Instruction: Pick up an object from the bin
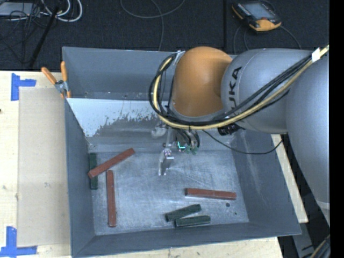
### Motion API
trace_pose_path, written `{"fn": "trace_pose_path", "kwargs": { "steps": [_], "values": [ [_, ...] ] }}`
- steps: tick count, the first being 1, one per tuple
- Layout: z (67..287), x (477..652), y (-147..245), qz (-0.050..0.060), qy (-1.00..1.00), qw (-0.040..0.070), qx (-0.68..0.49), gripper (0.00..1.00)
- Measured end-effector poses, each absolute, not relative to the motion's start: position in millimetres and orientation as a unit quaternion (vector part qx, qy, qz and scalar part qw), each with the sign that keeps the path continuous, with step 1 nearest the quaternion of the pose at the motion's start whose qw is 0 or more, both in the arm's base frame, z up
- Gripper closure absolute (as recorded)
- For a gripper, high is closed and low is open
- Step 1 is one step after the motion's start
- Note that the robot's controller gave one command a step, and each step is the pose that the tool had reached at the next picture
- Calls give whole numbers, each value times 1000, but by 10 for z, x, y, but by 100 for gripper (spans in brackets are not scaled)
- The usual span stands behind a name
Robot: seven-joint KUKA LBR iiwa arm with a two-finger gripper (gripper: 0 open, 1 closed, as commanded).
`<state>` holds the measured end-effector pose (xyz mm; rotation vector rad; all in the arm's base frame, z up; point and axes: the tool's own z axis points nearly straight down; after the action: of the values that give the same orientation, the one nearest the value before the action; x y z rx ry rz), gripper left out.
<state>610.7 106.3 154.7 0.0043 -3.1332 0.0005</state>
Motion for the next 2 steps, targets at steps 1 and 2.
{"fn": "trace_pose_path", "kwargs": {
  "steps": [1, 2],
  "values": [
    [1595, 6126, 1055, 0, -1000, 0, -1, 100],
    [1595, 6126, 1054, 0, -1000, 0, -1, 0]
  ]
}}
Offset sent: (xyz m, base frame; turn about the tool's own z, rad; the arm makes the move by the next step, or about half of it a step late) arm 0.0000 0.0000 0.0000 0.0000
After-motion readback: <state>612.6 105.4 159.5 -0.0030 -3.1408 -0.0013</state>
